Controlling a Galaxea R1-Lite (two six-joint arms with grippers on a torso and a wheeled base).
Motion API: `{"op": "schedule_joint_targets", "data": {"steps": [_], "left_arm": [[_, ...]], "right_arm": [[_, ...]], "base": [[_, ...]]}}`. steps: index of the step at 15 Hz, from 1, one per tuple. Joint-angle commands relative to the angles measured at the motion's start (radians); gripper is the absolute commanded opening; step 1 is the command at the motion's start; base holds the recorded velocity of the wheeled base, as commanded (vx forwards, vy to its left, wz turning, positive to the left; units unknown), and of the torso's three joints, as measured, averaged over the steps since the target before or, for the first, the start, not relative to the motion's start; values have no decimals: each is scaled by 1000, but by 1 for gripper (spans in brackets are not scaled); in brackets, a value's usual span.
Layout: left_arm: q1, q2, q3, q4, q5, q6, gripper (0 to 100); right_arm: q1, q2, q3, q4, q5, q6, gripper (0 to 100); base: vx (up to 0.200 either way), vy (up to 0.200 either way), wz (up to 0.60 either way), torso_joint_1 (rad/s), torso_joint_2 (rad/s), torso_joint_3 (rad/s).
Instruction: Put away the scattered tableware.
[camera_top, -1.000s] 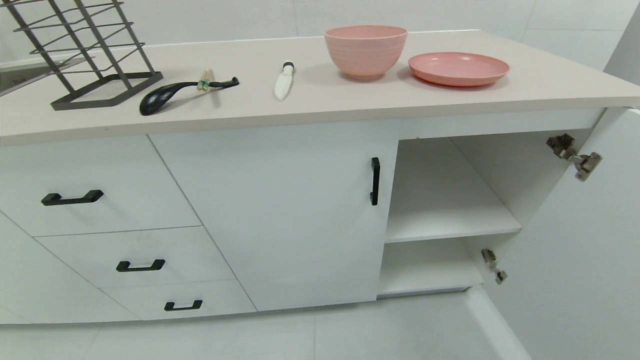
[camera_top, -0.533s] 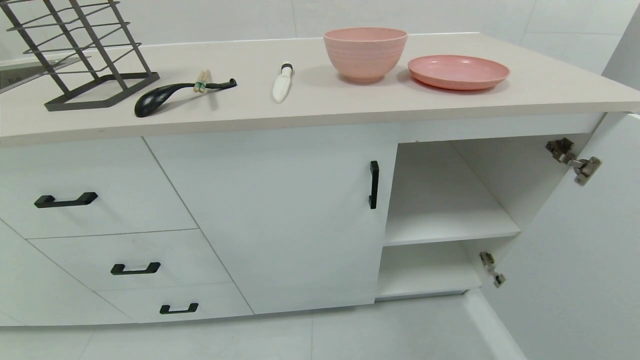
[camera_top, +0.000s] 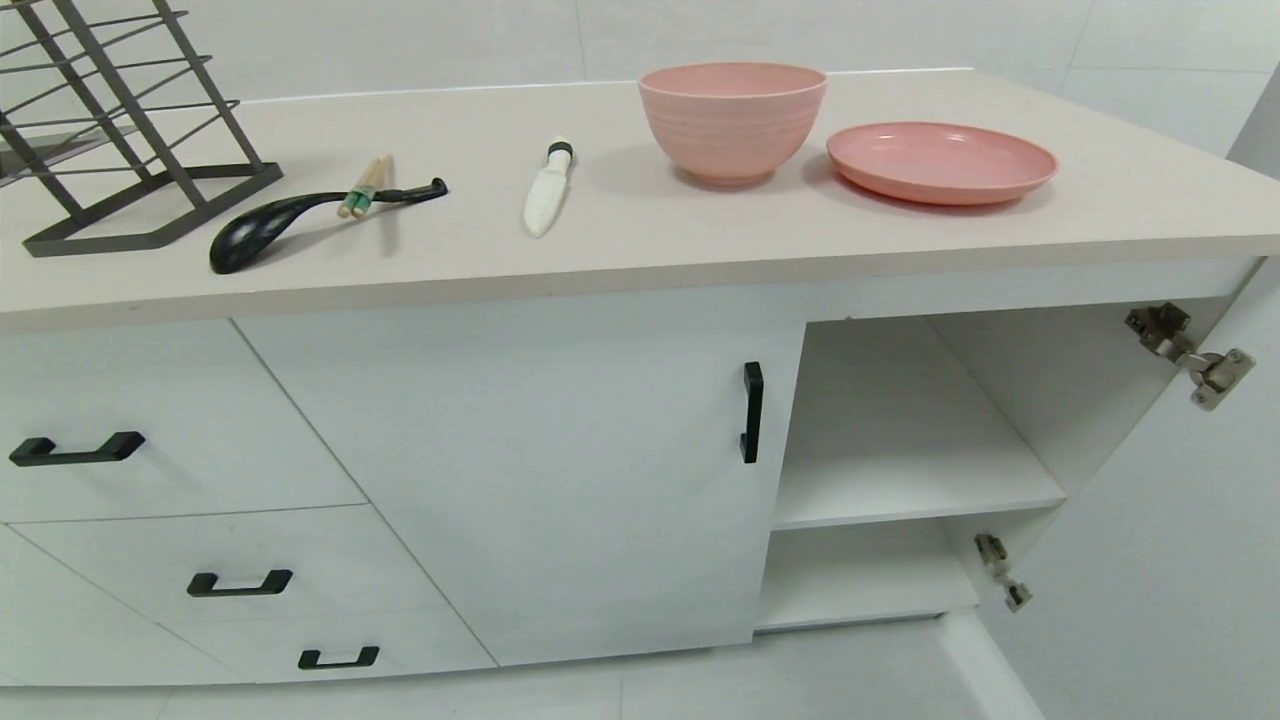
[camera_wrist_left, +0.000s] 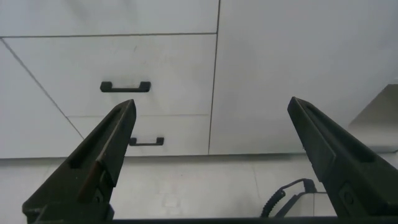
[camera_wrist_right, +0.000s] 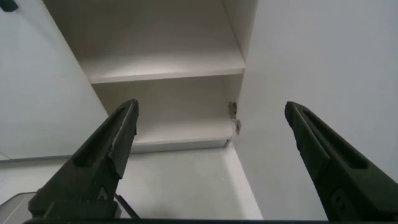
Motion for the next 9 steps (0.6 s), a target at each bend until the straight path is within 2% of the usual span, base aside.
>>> {"op": "schedule_joint_targets", "data": {"steps": [1,9], "left_arm": [[0,2,0,0,1,-1,100],[0,2,0,0,3,-1,100]], "right_arm": [[0,-1,0,0,-1,-2,100],[0,-1,0,1,-4,0,100]], "base": [[0,0,0,0,0,0],[0,0,0,0,0,0]]}}
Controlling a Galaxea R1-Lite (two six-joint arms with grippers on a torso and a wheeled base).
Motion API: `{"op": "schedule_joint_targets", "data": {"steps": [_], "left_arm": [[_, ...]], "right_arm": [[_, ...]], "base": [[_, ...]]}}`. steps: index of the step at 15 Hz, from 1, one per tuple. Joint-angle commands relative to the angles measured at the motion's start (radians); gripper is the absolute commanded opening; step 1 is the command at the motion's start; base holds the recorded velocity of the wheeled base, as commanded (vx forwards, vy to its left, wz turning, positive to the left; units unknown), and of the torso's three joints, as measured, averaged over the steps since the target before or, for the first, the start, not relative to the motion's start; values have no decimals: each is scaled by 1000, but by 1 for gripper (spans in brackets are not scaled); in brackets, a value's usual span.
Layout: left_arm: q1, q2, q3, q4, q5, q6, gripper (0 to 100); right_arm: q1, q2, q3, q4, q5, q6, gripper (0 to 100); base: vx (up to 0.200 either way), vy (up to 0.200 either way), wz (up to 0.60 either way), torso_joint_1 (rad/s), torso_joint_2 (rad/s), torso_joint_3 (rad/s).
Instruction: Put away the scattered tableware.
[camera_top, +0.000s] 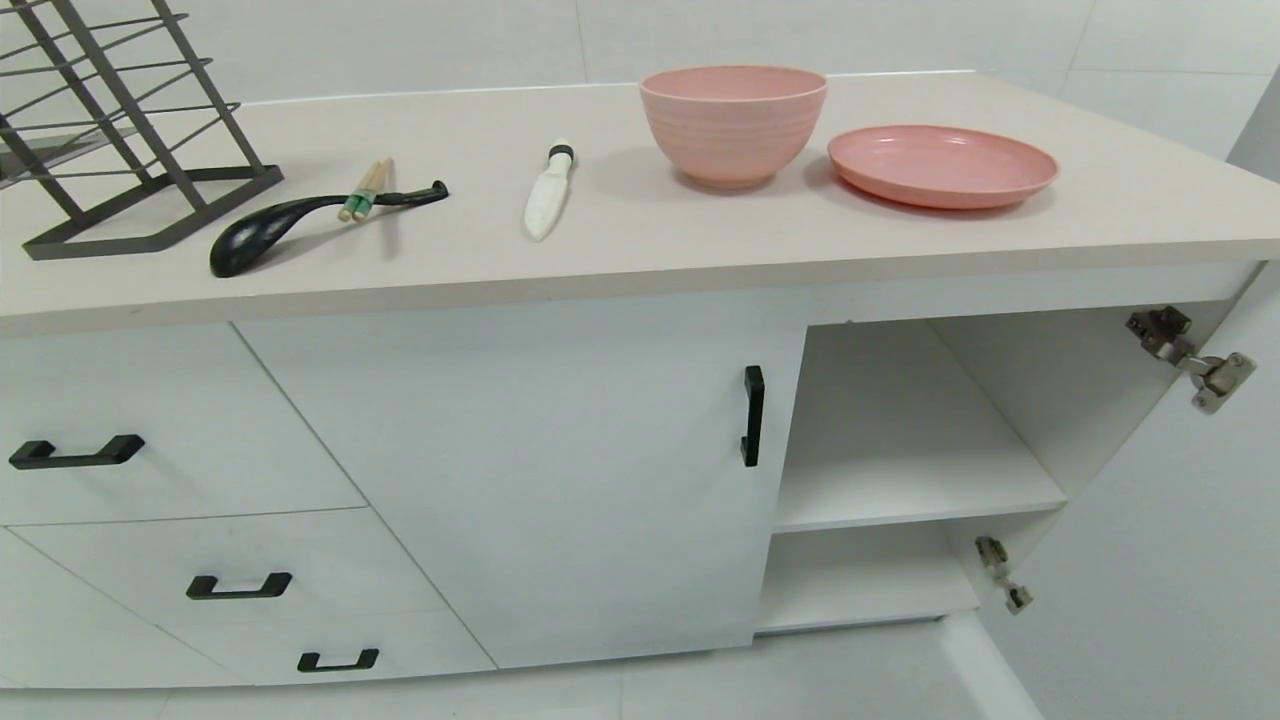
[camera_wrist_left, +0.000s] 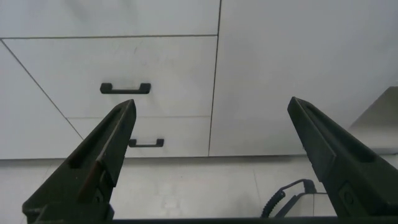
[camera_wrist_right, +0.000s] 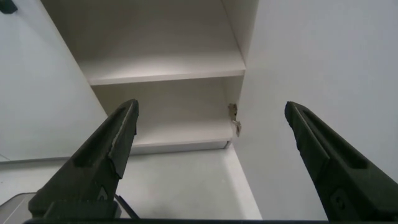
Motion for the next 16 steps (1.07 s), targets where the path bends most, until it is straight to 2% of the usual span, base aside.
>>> {"op": "schedule_joint_targets", "data": {"steps": [1,6,13,16], "left_arm": [[1,2,0,-2,0,0,100],[1,2,0,-2,0,4,100],[1,2,0,-2,0,4,100],[1,2,0,-2,0,1,100]], "right_arm": [[0,-1,0,1,0,0,100],[0,-1,0,-1,0,0,100],[0,-1,0,-1,-2,1,100],[0,-1,0,-1,-2,1,100]], "base": [[0,0,0,119,-183,-27],[0,0,0,225,-147,-141],[0,0,0,215,-569,-208],[0,0,0,111,-483,-220]]}}
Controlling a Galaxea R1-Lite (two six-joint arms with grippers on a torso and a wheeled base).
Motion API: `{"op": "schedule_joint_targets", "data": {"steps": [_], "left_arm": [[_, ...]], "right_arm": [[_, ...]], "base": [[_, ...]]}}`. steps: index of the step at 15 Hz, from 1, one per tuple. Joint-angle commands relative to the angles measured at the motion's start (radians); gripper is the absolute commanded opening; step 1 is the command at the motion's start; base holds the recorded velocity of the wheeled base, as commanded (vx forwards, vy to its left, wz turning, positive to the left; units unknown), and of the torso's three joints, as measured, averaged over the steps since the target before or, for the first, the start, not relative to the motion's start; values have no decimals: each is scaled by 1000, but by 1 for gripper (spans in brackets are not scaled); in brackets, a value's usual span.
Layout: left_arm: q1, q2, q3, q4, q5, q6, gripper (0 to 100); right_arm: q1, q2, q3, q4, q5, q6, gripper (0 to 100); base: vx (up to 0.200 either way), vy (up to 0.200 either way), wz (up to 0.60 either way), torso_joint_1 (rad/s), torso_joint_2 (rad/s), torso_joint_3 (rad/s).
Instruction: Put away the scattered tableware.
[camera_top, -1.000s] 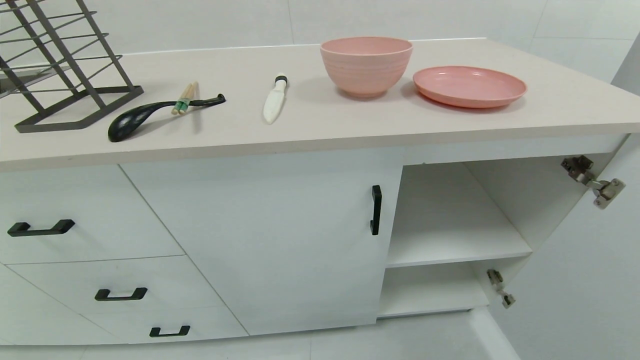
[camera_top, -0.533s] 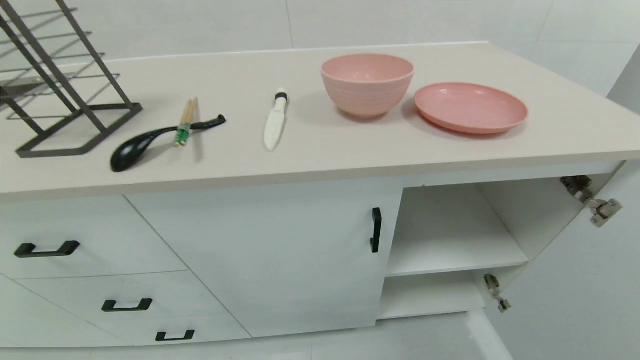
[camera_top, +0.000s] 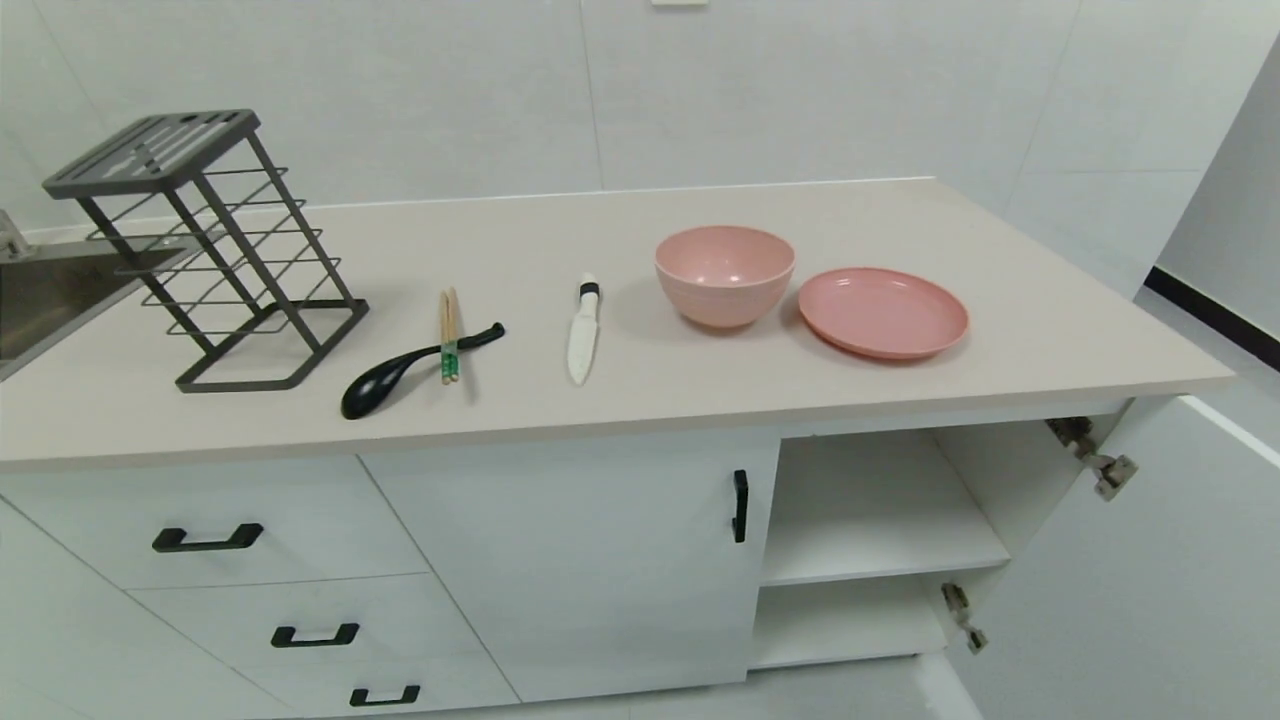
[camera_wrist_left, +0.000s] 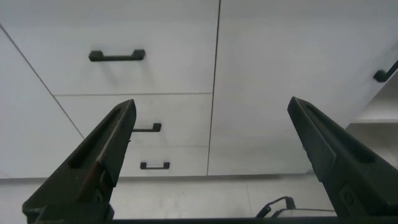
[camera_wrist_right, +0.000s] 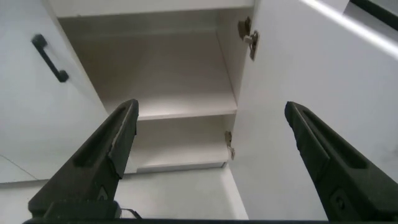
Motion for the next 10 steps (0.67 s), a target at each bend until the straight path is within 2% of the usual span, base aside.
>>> {"op": "schedule_joint_targets", "data": {"steps": [1,4,10], "left_arm": [[0,1,0,0,0,0,100],[0,1,0,0,0,-1,100],[0,1,0,0,0,-5,100]], "right_arm": [[0,0,0,0,0,0,100],[0,0,0,0,0,0,100],[0,0,0,0,-1,1,100]], "base": [[0,0,0,290,-486,-222],[0,0,0,382,-484,-237],[0,0,0,281,-522,-247]]}}
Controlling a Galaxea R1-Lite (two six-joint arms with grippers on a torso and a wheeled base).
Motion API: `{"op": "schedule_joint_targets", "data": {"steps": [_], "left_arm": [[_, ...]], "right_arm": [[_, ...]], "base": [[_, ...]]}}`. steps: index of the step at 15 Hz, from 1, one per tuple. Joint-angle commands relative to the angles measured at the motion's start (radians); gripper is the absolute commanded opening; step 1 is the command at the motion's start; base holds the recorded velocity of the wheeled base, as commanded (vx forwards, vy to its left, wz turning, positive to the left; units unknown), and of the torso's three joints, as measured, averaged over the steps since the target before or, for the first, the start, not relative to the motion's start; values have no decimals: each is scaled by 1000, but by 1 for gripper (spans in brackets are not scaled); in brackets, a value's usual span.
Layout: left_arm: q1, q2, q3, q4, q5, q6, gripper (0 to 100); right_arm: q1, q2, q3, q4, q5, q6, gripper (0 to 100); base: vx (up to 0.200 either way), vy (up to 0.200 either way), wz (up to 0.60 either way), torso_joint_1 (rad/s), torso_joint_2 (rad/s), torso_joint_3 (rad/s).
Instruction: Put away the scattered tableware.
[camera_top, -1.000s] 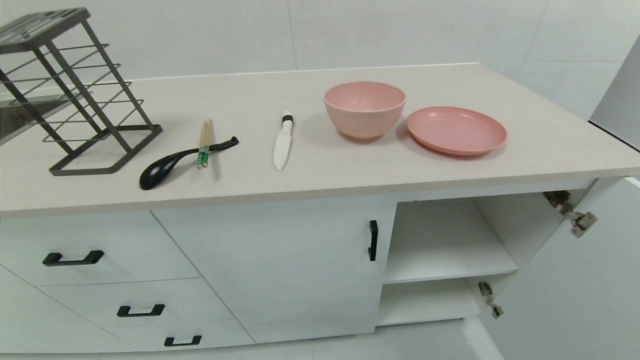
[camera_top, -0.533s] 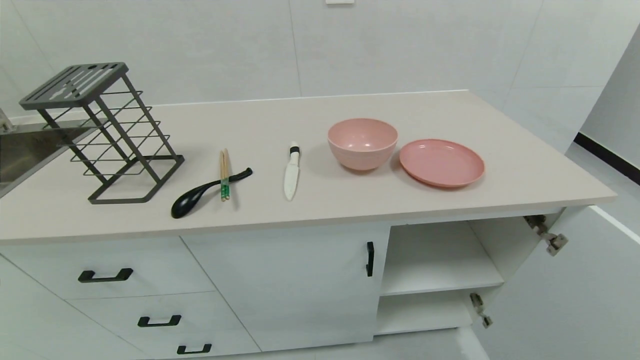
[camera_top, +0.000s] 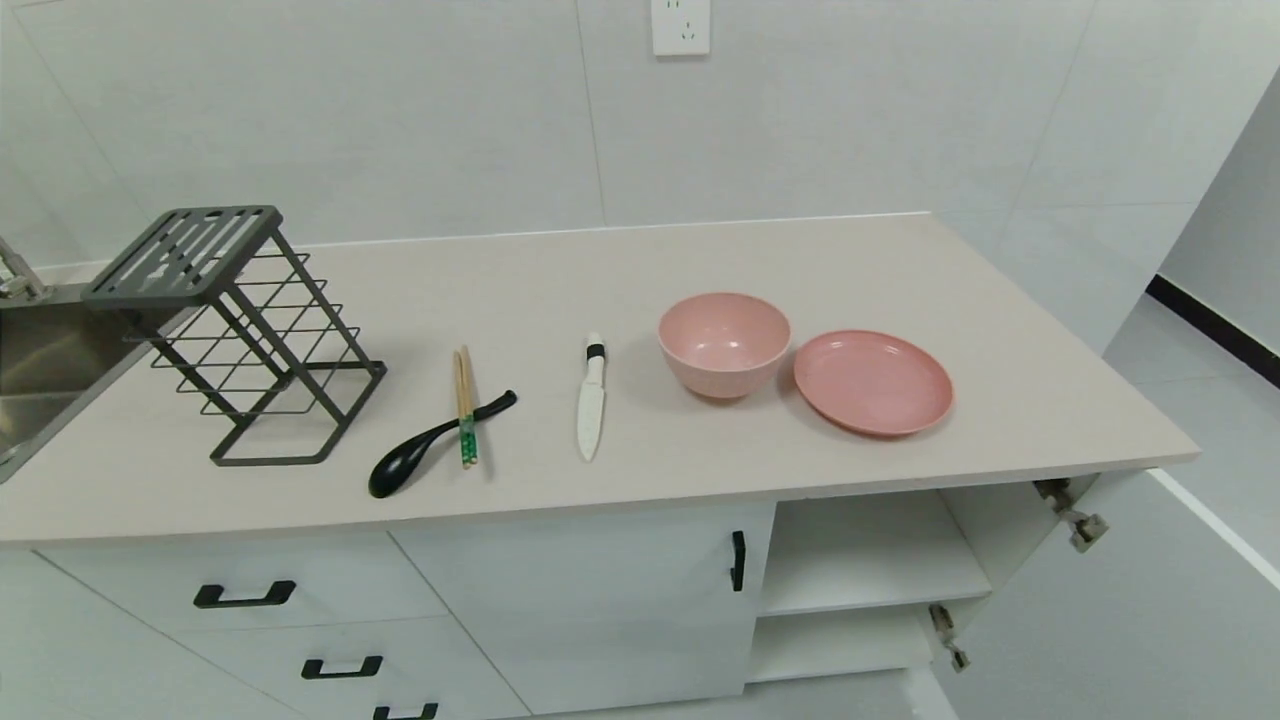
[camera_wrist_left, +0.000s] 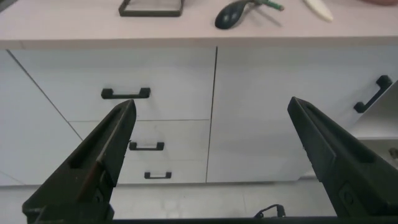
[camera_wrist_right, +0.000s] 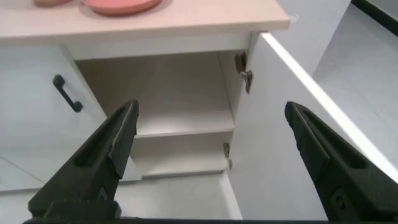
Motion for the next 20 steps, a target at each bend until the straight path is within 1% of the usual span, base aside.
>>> {"op": "schedule_joint_targets", "data": {"steps": [1,8,11,14,20], "left_arm": [[0,1,0,0,0,0,100],[0,1,0,0,3,-5,100],[0,1,0,0,3,-5,100],[0,1,0,0,3,-5,100],[0,1,0,0,3,-2,100]], "right_arm": [[0,0,0,0,0,0,100],[0,0,0,0,0,0,100],[0,0,0,0,0,2,100],[0,0,0,0,0,2,100],[0,0,0,0,0,3,100]], "base": [[0,0,0,276,-544,-256],[0,0,0,301,-583,-281],[200,-200,0,243,-474,-234],[0,0,0,61,-137,-66],[0,0,0,0,0,0]]}}
